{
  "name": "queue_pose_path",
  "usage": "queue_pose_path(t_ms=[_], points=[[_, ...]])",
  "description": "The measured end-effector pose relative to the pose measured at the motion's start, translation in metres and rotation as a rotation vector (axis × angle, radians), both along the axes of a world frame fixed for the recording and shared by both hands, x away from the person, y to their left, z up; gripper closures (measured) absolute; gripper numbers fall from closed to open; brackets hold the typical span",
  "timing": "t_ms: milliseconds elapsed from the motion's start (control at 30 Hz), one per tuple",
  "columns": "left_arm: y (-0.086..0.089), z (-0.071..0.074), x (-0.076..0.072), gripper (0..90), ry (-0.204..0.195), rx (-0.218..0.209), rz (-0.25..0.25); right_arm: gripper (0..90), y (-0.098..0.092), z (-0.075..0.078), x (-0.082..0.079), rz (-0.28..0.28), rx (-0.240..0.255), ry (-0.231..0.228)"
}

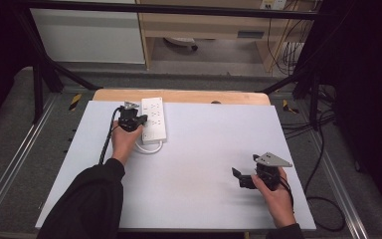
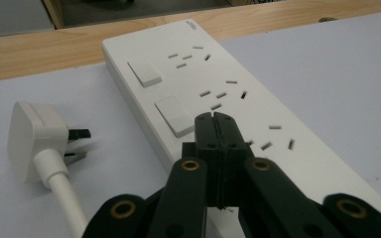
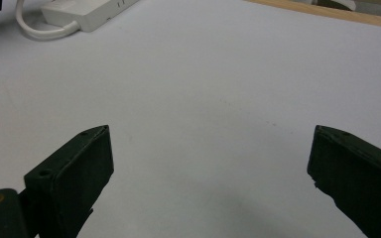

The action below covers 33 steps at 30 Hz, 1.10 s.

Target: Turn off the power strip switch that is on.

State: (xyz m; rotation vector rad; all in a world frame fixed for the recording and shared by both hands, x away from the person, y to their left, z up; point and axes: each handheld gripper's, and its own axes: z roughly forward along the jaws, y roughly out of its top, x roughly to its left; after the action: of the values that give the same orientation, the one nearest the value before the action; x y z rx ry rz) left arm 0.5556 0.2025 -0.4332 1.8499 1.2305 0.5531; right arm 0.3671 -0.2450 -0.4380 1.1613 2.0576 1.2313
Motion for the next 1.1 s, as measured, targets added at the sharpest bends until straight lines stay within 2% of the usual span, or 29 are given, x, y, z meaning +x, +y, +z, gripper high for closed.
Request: queue_pose_path(t_ms=[133,400,500,600,767,933,1000,1100], points=[[-0.001,0.003,-0.001,89.6,-0.013,-0.003,0.0,4.5,0.0,0.0,0.0,-0.001,0.002,0.002],[-0.005,0.008,-0.006,75.3,-0.025,-0.018,-0.008,4.4,0.0,0.0,0.0,0.0,0.001,0.0],[-0.006,0.011,-0.006,64.6,-0.031,-0.043,0.004,4.4,0.0,0.0,0.0,0.0,0.0,0.0],[-0.006,0.013,-0.007,52.8,-0.029,-0.059,-0.011,4.4,0.0,0.0,0.0,0.0,0.0,0.0],[-0.006,0.015,-0.009,32.1,-0.005,-0.081,-0.015,4.3,0.001,0.0,0.0,0.002,0.0,0.001],[-0.004,0.02,-0.011,12.5,-0.002,-0.107,-0.024,4.2,0.001,0.0,0.0,-0.001,0.001,0.001],[-0.003,0.022,-0.013,9.1,-0.003,-0.109,-0.026,4.2,0.001,0.0,0.0,0.001,0.001,0.0],[-0.002,0.026,-0.015,9.4,-0.004,-0.103,-0.018,4.1,0.001,0.0,0.0,0.003,0.002,0.001]])
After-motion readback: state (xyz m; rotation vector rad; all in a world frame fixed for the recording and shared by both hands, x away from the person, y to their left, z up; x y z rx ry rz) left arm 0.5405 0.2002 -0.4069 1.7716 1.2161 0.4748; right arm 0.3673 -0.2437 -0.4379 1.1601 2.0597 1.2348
